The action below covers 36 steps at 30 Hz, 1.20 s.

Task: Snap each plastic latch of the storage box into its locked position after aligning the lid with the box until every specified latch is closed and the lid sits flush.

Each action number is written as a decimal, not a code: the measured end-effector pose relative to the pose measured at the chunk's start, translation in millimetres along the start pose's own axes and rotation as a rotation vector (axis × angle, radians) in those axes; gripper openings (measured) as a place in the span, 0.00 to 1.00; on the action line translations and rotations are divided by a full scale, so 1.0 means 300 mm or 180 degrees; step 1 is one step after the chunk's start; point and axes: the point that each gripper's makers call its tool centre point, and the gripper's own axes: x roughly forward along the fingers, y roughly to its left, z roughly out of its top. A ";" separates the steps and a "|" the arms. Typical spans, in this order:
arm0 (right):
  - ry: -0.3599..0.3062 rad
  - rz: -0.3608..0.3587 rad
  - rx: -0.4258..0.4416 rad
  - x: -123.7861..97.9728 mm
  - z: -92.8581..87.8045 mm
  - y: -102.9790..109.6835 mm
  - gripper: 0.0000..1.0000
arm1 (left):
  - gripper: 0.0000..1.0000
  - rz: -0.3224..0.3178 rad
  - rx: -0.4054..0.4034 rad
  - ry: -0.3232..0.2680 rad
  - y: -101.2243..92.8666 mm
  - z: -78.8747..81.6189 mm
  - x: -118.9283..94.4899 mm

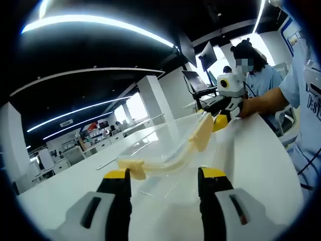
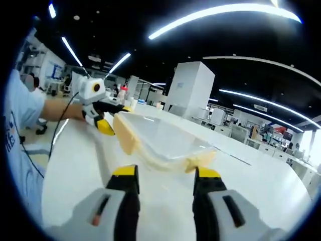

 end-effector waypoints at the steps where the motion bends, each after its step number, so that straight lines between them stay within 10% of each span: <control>1: -0.0006 0.0007 0.0007 0.000 -0.003 0.001 0.37 | 0.52 0.0000 0.0002 -0.0001 0.001 -0.001 0.001; 36: 0.0071 0.0028 -0.0185 0.022 0.000 -0.002 0.46 | 0.54 -0.0003 0.0122 0.0011 -0.006 -0.002 -0.004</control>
